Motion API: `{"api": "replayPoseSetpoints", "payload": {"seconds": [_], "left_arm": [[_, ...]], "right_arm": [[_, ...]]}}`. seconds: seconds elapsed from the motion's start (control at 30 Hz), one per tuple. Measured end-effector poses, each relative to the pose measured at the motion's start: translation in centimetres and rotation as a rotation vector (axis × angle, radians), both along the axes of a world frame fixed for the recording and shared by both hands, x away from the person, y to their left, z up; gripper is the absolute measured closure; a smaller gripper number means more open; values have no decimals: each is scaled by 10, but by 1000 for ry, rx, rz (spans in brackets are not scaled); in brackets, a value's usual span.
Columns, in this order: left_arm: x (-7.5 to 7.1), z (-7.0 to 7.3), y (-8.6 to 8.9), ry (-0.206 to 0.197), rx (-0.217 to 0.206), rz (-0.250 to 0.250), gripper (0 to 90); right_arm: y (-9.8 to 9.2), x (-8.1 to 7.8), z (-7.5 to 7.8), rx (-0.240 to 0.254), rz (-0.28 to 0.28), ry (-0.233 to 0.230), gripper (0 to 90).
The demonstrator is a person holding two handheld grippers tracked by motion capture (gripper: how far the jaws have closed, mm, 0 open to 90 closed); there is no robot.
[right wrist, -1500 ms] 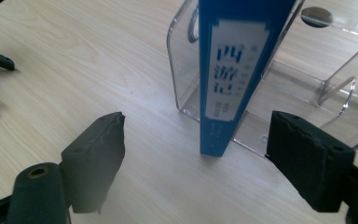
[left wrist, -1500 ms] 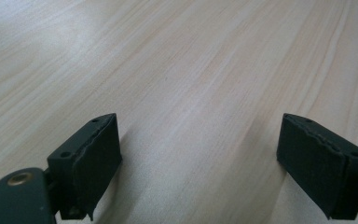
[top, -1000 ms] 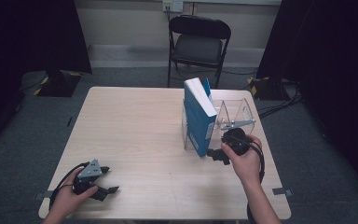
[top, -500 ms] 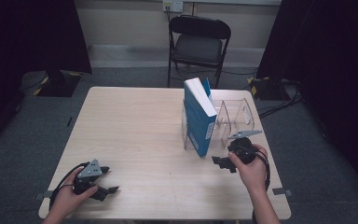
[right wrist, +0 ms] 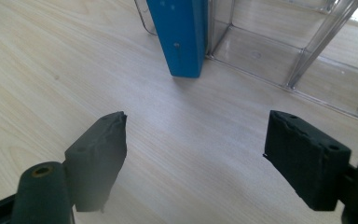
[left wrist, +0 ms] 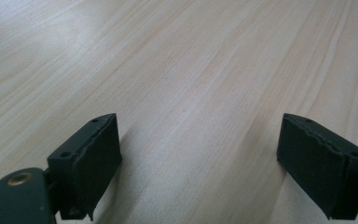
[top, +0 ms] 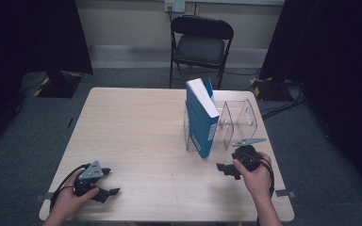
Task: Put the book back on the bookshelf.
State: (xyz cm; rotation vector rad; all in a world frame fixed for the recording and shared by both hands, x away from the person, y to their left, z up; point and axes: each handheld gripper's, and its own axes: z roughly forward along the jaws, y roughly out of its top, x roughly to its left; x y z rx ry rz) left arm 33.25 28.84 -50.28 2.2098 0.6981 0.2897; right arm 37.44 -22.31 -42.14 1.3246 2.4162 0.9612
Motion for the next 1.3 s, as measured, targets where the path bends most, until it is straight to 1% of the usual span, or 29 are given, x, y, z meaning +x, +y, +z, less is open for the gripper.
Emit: {"api": "replayPoseSetpoints", "payload": {"seconds": [0.2, 0.23, 0.33, 0.57, 0.63, 0.8, 0.87, 0.97, 1.0, 1.03, 1.13, 1.2, 1.3], "left_arm": [[0, 0, 0, 0, 0, 0, 131], [0, 0, 0, 0, 0, 0, 131], [0, 0, 0, 0, 0, 0, 131], [0, 0, 0, 0, 0, 0, 130], [0, 0, 0, 0, 0, 0, 131], [0, 0, 0, 0, 0, 0, 131], [0, 0, 0, 0, 0, 0, 131], [0, 0, 0, -1, 0, 0, 131], [0, 0, 0, 0, 0, 0, 131], [0, 0, 0, -1, 0, 1, 131], [0, 0, 0, 0, 0, 0, 131], [0, 0, 0, 0, 1, 0, 131], [0, 0, 0, -1, 0, 0, 131]], "right_arm": [[-5, -2, -12, -6, -4, 18, 205], [-5, -2, -14, -6, -6, 15, 206], [-7, -4, -20, -1, -15, 28, 207], [-11, -6, -32, -6, -21, 30, 207], [-12, -6, -36, -16, -21, 27, 207], [-16, -8, -46, -10, -35, 36, 206], [-17, -8, -49, -22, -40, 38, 206], [-19, -9, -52, -28, -41, 31, 206], [-19, -9, -53, -33, -50, 36, 206], [-20, -9, -55, -33, -45, 31, 206], [-21, -10, -58, -34, -51, 34, 205], [-22, -11, -61, -43, -51, 20, 199], [-22, -12, -62, -33, -59, 11, 193]]}}
